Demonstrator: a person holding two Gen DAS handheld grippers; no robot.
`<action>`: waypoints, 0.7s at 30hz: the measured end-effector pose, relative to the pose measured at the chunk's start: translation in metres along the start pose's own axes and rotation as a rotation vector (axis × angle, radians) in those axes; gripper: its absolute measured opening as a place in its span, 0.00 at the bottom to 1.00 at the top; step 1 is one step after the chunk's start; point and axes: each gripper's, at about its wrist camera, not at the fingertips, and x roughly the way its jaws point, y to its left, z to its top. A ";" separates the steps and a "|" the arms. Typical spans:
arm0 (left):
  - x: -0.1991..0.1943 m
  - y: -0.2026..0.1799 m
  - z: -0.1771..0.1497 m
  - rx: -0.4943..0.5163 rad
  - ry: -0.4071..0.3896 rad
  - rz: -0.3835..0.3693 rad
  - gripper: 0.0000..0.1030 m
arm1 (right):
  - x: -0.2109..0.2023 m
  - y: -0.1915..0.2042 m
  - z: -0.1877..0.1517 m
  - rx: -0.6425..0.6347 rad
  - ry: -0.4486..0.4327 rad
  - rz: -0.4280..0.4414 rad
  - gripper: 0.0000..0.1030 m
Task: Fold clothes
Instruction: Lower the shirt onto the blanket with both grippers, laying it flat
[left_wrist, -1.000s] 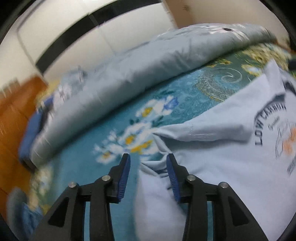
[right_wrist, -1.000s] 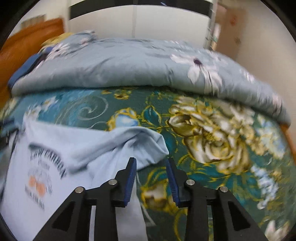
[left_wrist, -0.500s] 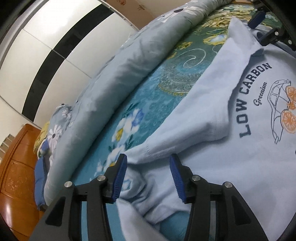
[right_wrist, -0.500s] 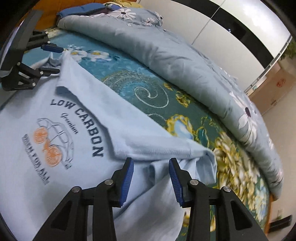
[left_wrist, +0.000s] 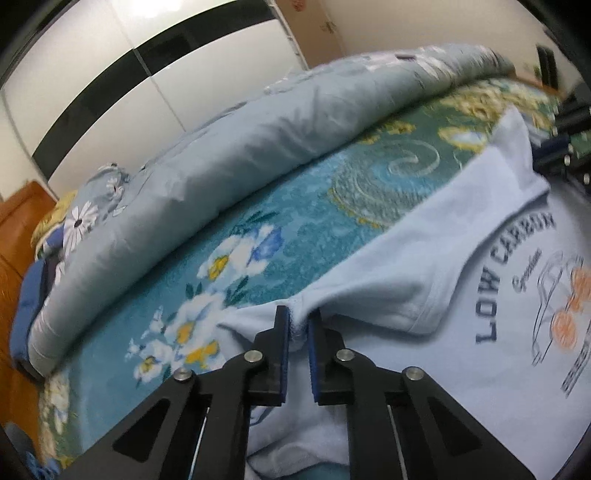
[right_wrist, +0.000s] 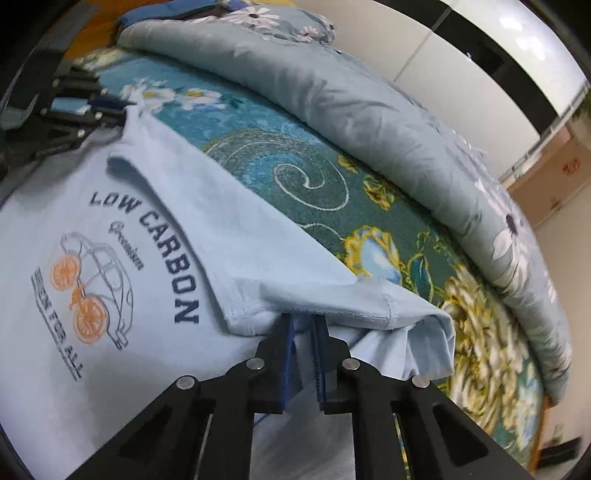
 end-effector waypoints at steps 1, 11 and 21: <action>0.000 0.003 0.002 -0.026 -0.005 -0.010 0.08 | -0.001 -0.004 0.002 0.019 -0.008 0.013 0.09; 0.033 0.052 0.023 -0.392 0.057 -0.114 0.08 | 0.013 -0.069 0.027 0.404 -0.067 0.072 0.09; 0.069 0.050 0.020 -0.485 0.115 -0.094 0.09 | 0.031 -0.092 0.023 0.575 -0.075 0.037 0.08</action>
